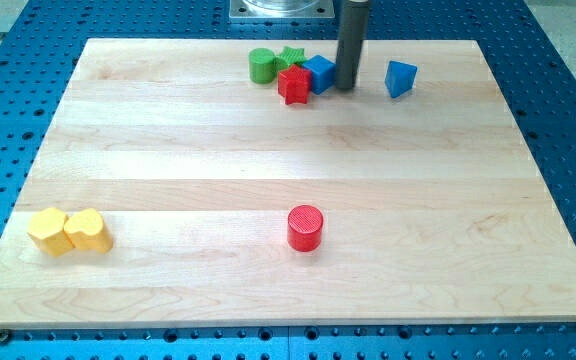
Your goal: Slide the triangle below the cube
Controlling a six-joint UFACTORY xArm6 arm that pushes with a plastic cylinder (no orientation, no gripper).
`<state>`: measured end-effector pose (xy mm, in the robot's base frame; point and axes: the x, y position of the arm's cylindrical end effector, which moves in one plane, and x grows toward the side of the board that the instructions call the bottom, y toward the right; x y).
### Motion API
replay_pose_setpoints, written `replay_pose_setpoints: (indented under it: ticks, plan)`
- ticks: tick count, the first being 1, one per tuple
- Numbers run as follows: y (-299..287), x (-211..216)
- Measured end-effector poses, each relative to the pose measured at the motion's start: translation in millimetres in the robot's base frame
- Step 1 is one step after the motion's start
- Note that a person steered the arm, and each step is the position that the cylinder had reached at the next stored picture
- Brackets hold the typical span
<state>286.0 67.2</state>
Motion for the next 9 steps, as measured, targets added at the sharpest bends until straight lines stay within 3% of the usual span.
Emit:
replay_pose_setpoints:
  ticks: [1, 3, 4, 5, 6, 7, 8, 9]
  plan:
    - [-25, 2]
    - [143, -32]
    - [156, -57]
    - [193, -4]
    - [124, -6]
    - [50, 26]
    - [141, 26]
    - [176, 49]
